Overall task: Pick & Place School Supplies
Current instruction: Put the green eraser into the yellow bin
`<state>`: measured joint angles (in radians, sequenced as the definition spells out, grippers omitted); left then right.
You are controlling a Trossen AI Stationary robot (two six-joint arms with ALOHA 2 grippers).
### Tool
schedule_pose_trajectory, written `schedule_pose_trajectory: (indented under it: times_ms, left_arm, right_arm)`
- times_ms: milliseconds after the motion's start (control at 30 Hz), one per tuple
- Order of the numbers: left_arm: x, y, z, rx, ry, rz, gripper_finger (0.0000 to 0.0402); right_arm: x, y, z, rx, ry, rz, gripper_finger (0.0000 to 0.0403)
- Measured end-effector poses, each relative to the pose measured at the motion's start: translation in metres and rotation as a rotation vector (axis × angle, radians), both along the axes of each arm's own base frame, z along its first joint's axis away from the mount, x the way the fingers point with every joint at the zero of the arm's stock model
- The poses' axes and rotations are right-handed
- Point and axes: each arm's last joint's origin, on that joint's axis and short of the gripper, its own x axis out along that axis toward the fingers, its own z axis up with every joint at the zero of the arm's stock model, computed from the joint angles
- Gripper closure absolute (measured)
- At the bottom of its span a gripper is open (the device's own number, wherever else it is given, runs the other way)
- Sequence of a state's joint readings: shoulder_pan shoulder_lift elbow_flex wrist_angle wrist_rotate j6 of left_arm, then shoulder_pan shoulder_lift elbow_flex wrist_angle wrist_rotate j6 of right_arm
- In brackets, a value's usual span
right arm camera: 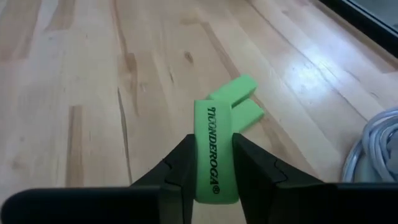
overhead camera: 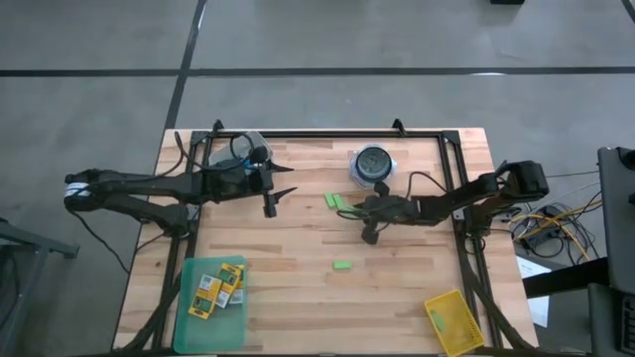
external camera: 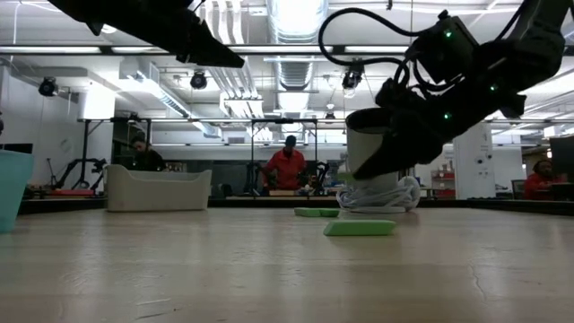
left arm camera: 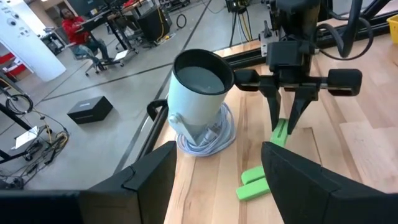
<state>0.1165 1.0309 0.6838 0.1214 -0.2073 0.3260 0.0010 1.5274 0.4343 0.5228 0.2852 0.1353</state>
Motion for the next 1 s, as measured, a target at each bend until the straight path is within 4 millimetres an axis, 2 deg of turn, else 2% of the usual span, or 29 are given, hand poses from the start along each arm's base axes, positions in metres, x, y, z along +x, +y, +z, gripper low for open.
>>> schedule_pose_trajectory:
  times_ms: [300,467,700,867,1000]
  left_arm:
    - [0.0,0.0,0.0,0.0,-0.004,0.0,0.0161]
    - [0.0,0.0,0.0,0.0,-0.004,0.0,0.0161]
    - [0.0,0.0,0.0,0.0,-0.005,0.0,0.0161]
    - [0.0,0.0,0.0,-0.009,-0.006,0.002,0.0161]
    - [0.0,0.0,0.0,-0.01,-0.006,0.002,0.0161]
  right_arm:
    - [0.0,0.001,0.003,0.009,-0.015,0.008,0.0317]
    - [-0.001,0.003,0.012,0.042,-0.056,0.056,0.0322]
    - [-0.008,0.007,0.048,0.139,-0.22,0.181,0.0318]
    - [-0.02,0.011,0.08,0.174,-0.36,0.302,0.0322]
    - [-0.033,0.011,0.103,0.224,-0.473,0.323,0.0323]
